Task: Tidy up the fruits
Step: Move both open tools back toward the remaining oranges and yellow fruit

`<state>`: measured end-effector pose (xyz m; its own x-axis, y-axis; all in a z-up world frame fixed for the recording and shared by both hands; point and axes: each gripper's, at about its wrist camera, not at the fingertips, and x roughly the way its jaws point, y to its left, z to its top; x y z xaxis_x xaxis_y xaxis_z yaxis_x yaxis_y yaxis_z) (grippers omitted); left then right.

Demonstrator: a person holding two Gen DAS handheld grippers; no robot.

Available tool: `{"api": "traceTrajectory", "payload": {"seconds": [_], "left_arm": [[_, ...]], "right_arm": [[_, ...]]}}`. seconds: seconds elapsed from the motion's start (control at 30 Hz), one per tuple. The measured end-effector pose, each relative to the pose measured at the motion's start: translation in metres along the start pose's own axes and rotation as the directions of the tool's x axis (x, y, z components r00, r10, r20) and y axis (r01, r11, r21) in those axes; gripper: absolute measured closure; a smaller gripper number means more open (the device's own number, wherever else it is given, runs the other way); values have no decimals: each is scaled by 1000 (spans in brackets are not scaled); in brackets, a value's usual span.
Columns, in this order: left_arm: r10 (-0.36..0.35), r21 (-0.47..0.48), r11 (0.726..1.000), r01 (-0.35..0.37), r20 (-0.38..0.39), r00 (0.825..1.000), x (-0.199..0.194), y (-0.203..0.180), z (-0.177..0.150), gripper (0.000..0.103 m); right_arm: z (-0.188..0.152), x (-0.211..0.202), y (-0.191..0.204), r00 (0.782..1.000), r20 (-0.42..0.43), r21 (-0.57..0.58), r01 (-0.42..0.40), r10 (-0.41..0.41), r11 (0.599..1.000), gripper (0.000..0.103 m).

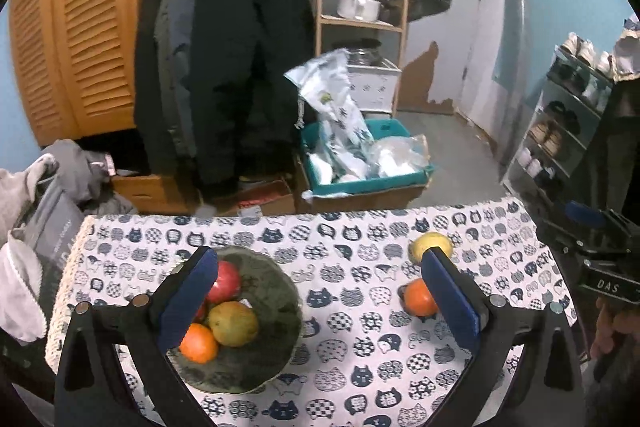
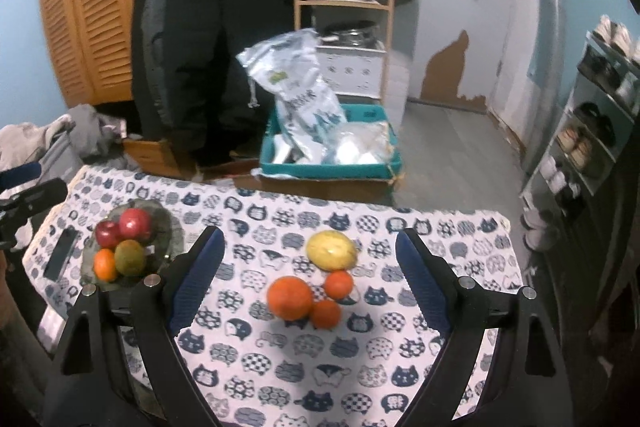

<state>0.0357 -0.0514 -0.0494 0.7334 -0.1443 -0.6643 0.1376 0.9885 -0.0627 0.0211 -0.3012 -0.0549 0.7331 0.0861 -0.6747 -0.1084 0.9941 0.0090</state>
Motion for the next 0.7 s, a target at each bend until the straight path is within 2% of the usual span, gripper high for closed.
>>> {"api": "traceTrajectory", "payload": {"seconds": [0.4,0.7], "left_arm": [[-34,14,999,36,-103,994,47,-26,-10,1],[-37,25,999,44,-227,973,112,-51,-32,1]], "right_arm": [[-18,24,-37,997,-64,62,48,-44,997,16],[-41,56,-59,984,-154,84,100,-87,991,16]]}}
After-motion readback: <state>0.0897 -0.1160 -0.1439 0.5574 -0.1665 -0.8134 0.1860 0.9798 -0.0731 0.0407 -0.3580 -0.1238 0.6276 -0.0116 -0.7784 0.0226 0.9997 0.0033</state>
